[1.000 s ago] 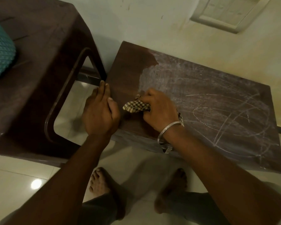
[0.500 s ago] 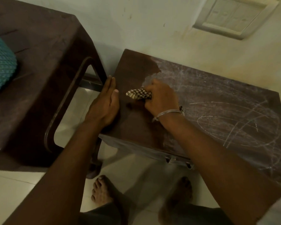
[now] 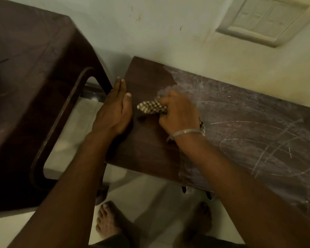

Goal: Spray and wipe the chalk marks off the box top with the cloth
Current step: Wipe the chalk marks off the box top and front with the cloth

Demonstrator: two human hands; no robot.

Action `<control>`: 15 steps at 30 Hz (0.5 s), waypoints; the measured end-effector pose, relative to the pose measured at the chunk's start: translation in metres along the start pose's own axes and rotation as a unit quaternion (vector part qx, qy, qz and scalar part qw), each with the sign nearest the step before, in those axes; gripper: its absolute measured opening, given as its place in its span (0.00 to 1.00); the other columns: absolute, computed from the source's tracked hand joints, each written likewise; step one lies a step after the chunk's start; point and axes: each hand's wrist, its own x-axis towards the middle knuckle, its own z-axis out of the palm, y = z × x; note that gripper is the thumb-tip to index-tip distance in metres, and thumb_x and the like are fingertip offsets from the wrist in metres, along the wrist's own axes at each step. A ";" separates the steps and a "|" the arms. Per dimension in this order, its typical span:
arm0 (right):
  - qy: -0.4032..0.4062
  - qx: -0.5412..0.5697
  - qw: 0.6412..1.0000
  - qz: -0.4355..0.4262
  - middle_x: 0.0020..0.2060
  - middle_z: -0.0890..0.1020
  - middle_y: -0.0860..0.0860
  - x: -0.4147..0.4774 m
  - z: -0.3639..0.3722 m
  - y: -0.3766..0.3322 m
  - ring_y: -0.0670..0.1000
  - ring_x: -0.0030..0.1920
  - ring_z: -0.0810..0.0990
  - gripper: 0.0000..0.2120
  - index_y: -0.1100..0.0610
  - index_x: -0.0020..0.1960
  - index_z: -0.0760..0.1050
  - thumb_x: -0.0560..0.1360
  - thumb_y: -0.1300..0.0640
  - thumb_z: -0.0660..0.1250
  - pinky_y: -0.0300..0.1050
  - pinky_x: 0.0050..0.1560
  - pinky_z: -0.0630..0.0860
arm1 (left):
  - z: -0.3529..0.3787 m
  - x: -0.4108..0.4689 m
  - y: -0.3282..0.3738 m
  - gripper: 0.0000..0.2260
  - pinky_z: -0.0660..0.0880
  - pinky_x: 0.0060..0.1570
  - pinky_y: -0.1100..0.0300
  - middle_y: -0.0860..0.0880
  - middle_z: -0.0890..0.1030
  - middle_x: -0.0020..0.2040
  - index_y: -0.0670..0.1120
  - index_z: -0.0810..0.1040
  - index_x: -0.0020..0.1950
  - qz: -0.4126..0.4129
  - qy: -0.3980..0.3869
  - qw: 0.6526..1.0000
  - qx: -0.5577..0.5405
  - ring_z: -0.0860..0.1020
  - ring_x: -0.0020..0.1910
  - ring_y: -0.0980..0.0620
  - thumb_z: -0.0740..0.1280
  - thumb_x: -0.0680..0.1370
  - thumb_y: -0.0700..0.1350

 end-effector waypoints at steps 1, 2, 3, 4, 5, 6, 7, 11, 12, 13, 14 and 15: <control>-0.006 0.002 1.000 -0.009 0.48 0.77 0.48 -0.009 -0.002 -0.001 0.51 0.48 0.76 0.18 0.50 0.56 0.81 0.68 0.63 0.70 0.41 0.42 0.68 | 0.000 0.002 0.002 0.25 0.48 0.76 0.59 0.52 0.46 0.82 0.49 0.47 0.82 -0.002 0.003 1.000 -0.004 0.48 0.80 0.54 0.46 0.86 0.53; -0.013 0.000 1.000 -0.017 0.48 0.77 0.48 -0.012 -0.003 0.000 0.51 0.48 0.76 0.19 0.50 0.56 0.81 0.67 0.62 0.70 0.41 0.41 0.68 | 0.000 0.004 0.004 0.25 0.48 0.76 0.58 0.52 0.46 0.82 0.49 0.47 0.82 -0.003 0.006 1.000 -0.008 0.48 0.80 0.55 0.45 0.86 0.53; -0.014 -0.001 1.000 -0.019 0.48 0.78 0.48 -0.008 -0.004 0.003 0.51 0.48 0.77 0.19 0.50 0.56 0.81 0.67 0.62 0.70 0.41 0.41 0.68 | 0.000 0.006 0.006 0.25 0.48 0.76 0.58 0.52 0.46 0.82 0.49 0.47 0.82 -0.004 0.008 1.000 -0.012 0.48 0.80 0.55 0.45 0.86 0.53; -0.010 -0.003 1.000 -0.014 0.49 0.78 0.48 0.003 -0.003 0.006 0.52 0.48 0.77 0.18 0.50 0.55 0.81 0.67 0.62 0.70 0.42 0.41 0.70 | 0.000 0.007 0.008 0.24 0.48 0.75 0.59 0.53 0.46 0.82 0.49 0.47 0.82 -0.008 0.008 1.000 -0.014 0.48 0.80 0.56 0.45 0.86 0.53; -0.008 -0.001 1.000 -0.001 0.49 0.78 0.49 0.017 -0.002 0.009 0.53 0.49 0.78 0.17 0.50 0.54 0.81 0.67 0.62 0.69 0.43 0.42 0.73 | 0.000 0.007 0.009 0.24 0.48 0.74 0.59 0.53 0.46 0.82 0.50 0.47 0.82 -0.014 0.009 1.000 -0.014 0.49 0.80 0.56 0.45 0.86 0.53; -0.004 0.003 1.000 0.014 0.49 0.78 0.49 0.030 -0.001 0.010 0.53 0.50 0.78 0.18 0.49 0.55 0.81 0.67 0.62 0.68 0.46 0.44 0.75 | 0.000 0.007 0.010 0.24 0.48 0.73 0.60 0.54 0.46 0.82 0.50 0.47 0.82 -0.018 0.010 1.000 -0.013 0.49 0.80 0.56 0.45 0.86 0.54; 0.002 0.007 1.000 0.029 0.50 0.78 0.49 0.040 0.000 0.011 0.54 0.51 0.78 0.18 0.49 0.56 0.81 0.68 0.62 0.68 0.47 0.46 0.76 | 0.001 0.007 0.010 0.24 0.48 0.72 0.61 0.54 0.46 0.82 0.50 0.48 0.82 -0.018 0.012 1.000 -0.013 0.49 0.80 0.56 0.45 0.86 0.54; 0.017 -0.001 0.999 0.036 0.50 0.77 0.49 0.024 0.002 0.008 0.51 0.50 0.76 0.18 0.49 0.56 0.81 0.69 0.63 0.69 0.42 0.43 0.72 | 0.001 0.009 0.009 0.25 0.50 0.74 0.59 0.52 0.47 0.82 0.49 0.48 0.82 -0.014 0.011 1.000 -0.008 0.49 0.80 0.55 0.46 0.86 0.54; 0.018 -0.001 1.000 0.024 0.49 0.77 0.49 0.012 0.001 0.007 0.50 0.49 0.76 0.18 0.49 0.56 0.81 0.68 0.63 0.69 0.40 0.42 0.70 | 0.001 0.009 0.009 0.25 0.50 0.74 0.59 0.53 0.47 0.82 0.49 0.48 0.82 -0.015 0.013 1.000 -0.008 0.50 0.80 0.55 0.46 0.86 0.54; 0.017 0.002 1.000 0.011 0.49 0.76 0.49 0.003 0.000 0.006 0.50 0.49 0.75 0.18 0.49 0.56 0.81 0.68 0.62 0.70 0.40 0.42 0.69 | 0.001 0.010 0.009 0.25 0.51 0.74 0.58 0.53 0.48 0.82 0.49 0.48 0.82 -0.016 0.015 1.000 -0.006 0.50 0.80 0.54 0.46 0.86 0.54; 0.012 0.006 1.000 0.000 0.49 0.76 0.48 0.001 0.000 0.007 0.51 0.49 0.75 0.19 0.49 0.56 0.81 0.68 0.62 0.70 0.41 0.41 0.69 | 0.002 0.011 0.010 0.25 0.51 0.74 0.57 0.53 0.48 0.82 0.50 0.48 0.82 -0.017 0.017 1.000 -0.005 0.50 0.80 0.54 0.46 0.86 0.54; 0.007 0.007 1.000 -0.003 0.49 0.77 0.48 0.006 -0.001 0.010 0.51 0.49 0.76 0.18 0.49 0.57 0.81 0.68 0.61 0.70 0.42 0.41 0.71 | 0.002 0.011 0.011 0.25 0.52 0.75 0.56 0.53 0.48 0.82 0.50 0.48 0.82 -0.018 0.018 1.000 -0.004 0.50 0.80 0.54 0.46 0.86 0.54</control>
